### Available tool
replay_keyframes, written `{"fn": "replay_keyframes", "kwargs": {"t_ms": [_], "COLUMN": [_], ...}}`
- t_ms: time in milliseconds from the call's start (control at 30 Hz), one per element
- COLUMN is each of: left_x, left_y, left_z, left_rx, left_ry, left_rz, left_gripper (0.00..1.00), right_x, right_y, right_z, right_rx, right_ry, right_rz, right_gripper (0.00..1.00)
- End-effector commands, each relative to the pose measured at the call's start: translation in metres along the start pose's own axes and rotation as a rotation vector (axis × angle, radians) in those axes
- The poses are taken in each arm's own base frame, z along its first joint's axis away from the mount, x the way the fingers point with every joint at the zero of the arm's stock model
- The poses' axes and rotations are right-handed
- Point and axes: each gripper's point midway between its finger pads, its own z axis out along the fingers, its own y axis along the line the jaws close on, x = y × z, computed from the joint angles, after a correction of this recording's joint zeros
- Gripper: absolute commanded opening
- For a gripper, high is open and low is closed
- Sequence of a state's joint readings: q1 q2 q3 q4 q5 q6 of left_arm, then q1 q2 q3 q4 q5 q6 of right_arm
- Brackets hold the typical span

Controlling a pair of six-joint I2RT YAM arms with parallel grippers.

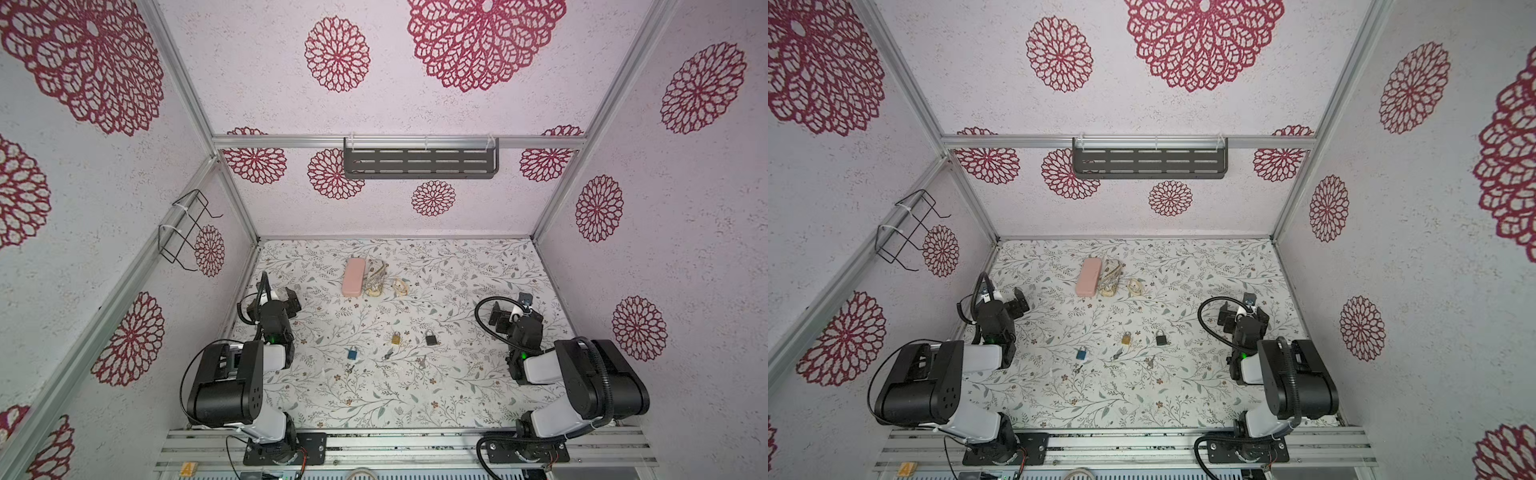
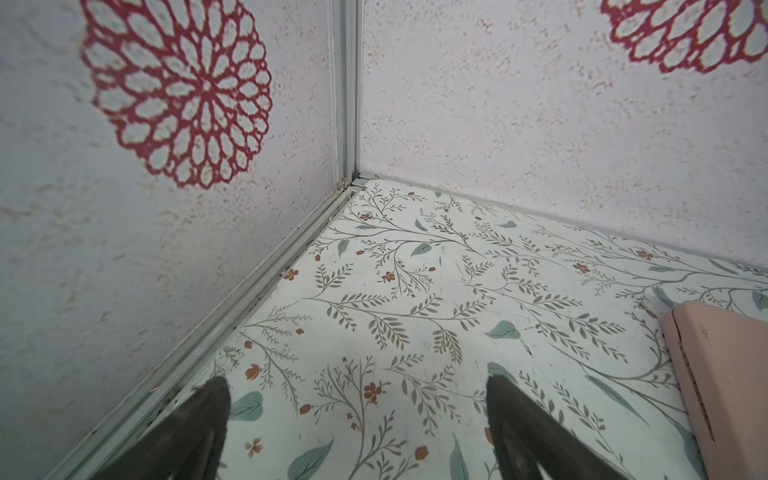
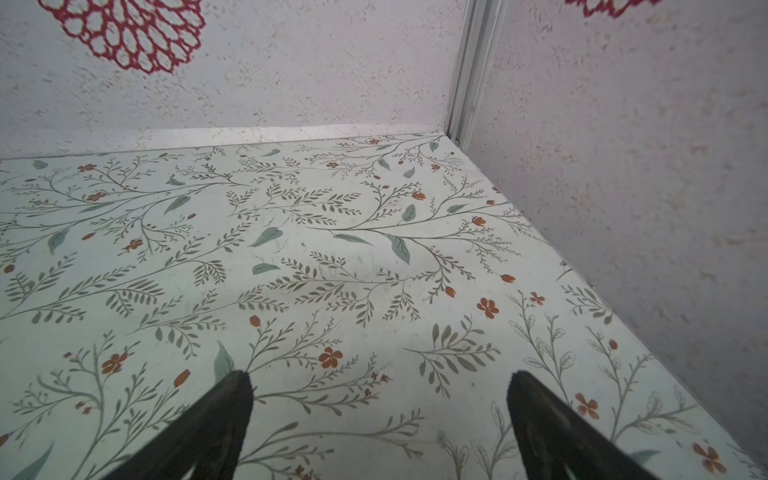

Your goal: Unlock with the key

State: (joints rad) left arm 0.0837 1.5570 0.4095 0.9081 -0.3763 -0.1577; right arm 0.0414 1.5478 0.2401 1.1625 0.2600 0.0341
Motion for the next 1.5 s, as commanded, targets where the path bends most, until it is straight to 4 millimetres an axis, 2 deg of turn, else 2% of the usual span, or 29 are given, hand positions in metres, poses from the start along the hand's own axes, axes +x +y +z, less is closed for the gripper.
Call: {"fn": "replay_keyframes", "kwargs": {"t_ms": [0, 1067, 1200, 1333, 1467], "left_x": [-0.002, -0.002, -0.004, -0.012, -0.020], "left_y": [0.000, 0.000, -0.002, -0.006, -0.007], "left_z": [-0.001, -0.001, -0.004, -0.010, -0.018], "left_rx": [0.002, 0.001, -0.002, 0.001, 0.005], "left_ry": [-0.017, -0.017, -0.028, -0.037, -0.052], "left_rz": [0.009, 0.008, 0.019, 0.039, 0.042], "left_gripper": [0.97, 0.97, 0.97, 0.97, 0.97], "right_x": [-0.020, -0.020, -0.021, -0.025, -0.031], "right_y": [0.000, 0.000, -0.001, -0.013, -0.014], "right_z": [0.001, 0.001, -0.006, -0.018, -0.022], "right_rx": [0.010, 0.005, -0.002, 0.047, 0.049], "right_ry": [-0.066, -0.067, -0.094, -0.140, -0.153], "right_rz": [0.005, 0.005, 0.011, 0.046, 0.048], "right_gripper": [0.99, 0.99, 0.99, 0.99, 0.99]}}
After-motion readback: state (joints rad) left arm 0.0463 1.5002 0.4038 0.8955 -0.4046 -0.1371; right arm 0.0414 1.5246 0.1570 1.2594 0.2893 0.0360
